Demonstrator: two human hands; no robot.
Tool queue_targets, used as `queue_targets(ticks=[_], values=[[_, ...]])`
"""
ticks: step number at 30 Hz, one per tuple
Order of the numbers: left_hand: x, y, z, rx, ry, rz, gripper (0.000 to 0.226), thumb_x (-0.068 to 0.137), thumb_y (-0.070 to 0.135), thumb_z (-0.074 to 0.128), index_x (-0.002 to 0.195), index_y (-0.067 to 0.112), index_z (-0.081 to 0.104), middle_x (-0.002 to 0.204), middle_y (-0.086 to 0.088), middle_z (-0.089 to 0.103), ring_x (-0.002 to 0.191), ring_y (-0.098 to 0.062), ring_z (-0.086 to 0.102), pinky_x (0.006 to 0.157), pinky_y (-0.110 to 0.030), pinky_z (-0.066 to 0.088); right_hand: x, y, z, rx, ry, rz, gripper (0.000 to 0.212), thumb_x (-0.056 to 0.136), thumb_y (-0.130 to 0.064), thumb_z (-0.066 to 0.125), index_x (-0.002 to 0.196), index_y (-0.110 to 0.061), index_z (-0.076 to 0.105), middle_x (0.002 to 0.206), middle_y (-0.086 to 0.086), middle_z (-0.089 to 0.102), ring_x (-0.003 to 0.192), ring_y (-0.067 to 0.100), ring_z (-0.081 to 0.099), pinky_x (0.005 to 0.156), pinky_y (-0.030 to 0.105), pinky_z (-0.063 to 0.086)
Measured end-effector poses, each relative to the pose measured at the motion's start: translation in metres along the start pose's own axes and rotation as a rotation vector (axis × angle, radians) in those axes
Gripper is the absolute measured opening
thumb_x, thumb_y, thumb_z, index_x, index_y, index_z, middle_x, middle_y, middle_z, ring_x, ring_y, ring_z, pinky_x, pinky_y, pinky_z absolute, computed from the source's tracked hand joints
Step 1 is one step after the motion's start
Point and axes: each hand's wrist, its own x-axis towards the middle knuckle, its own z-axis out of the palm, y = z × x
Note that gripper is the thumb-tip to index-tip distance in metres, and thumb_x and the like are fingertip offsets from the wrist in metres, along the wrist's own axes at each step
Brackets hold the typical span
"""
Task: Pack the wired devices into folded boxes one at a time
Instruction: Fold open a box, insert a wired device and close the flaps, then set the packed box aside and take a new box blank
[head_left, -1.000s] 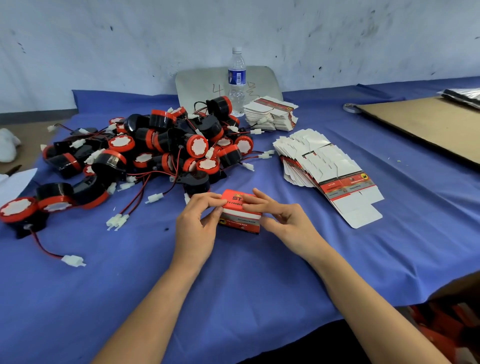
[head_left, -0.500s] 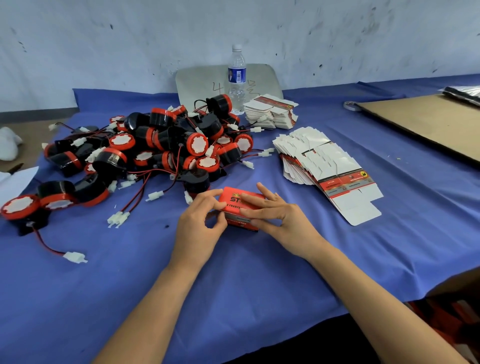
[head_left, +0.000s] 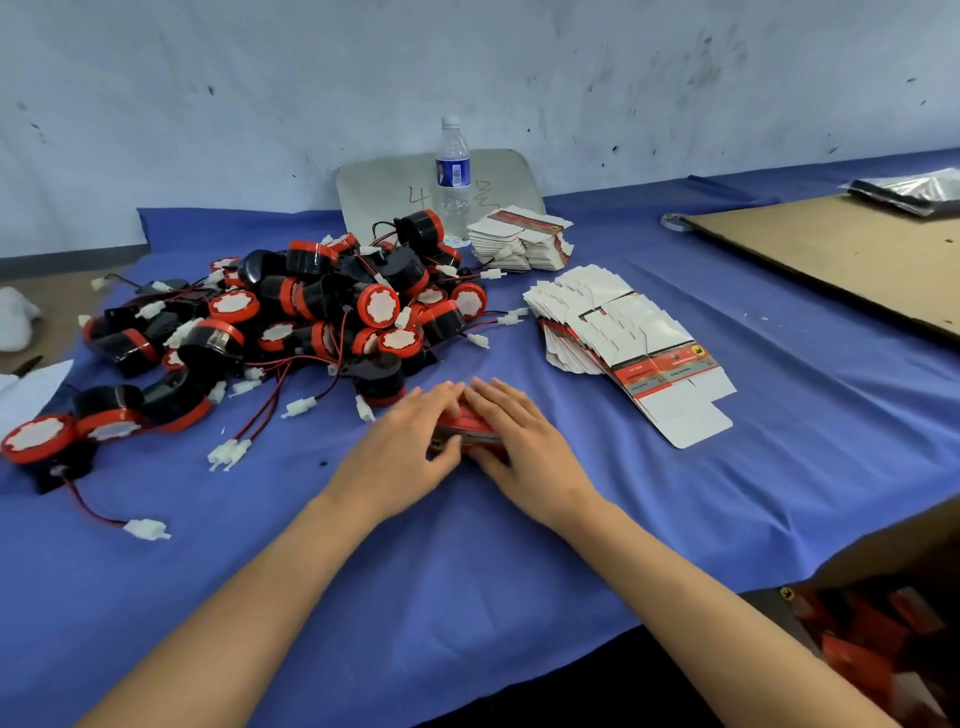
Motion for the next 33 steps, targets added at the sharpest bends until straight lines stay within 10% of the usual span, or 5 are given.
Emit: queue_targets(ticks=[6,11,15,25,33], values=[[-0.004,0.003,0.009,0.005,-0.014,-0.039,0.042,0.098,0.007,0.052,0.139,0.005,0.047,0.152,-0.005,0.039,0.145,-0.014,0.028,0.117,-0.023,0.022,0.006,-0.005,-0.002,-0.177,-0.072,0.015,0.052,0.101,-0.033,0.047,0.149,-0.017,0.034,0.156,-0.002,0.032,0.146,0.015,0.023,0.118,0.024,0.002],[-0.001,0.003,0.009,0.02,-0.021,-0.043,0.039,0.096,0.0,0.053,0.134,-0.003,0.051,0.148,-0.013,0.043,0.142,-0.024,0.034,0.115,-0.037,0.032,0.041,-0.007,-0.025,-0.282,-0.193,0.056,0.037,0.09,-0.048,0.06,0.114,-0.021,0.064,0.112,-0.003,0.066,0.107,0.022,0.057,0.081,0.033,0.044],[0.003,0.009,0.012,-0.043,0.069,-0.101,0.038,0.095,0.002,0.055,0.133,0.0,0.053,0.147,-0.011,0.045,0.14,-0.023,0.038,0.114,-0.032,0.031,0.034,0.005,-0.025,-0.03,-0.224,0.068,0.045,0.088,-0.029,0.069,0.13,-0.018,0.06,0.141,0.0,0.051,0.127,0.019,0.049,0.102,0.036,0.04],[0.022,0.061,0.041,-0.492,0.288,-0.222,0.03,0.098,0.009,0.053,0.127,0.014,0.057,0.13,0.004,0.058,0.118,-0.008,0.055,0.101,-0.024,0.043,-0.03,0.02,-0.045,0.14,0.297,0.26,0.049,0.08,-0.02,0.078,0.126,-0.02,0.061,0.121,0.0,0.045,0.112,0.02,0.052,0.097,0.03,0.045],[0.027,0.081,0.087,-0.294,0.001,-0.183,0.045,0.098,0.015,0.052,0.142,0.016,0.042,0.155,0.002,0.032,0.141,-0.015,0.031,0.106,-0.017,0.022,-0.12,0.059,-0.132,-0.11,1.449,0.729,0.048,0.08,-0.02,0.071,0.126,-0.013,0.059,0.126,0.021,0.04,0.116,0.021,0.041,0.103,0.025,0.034]])
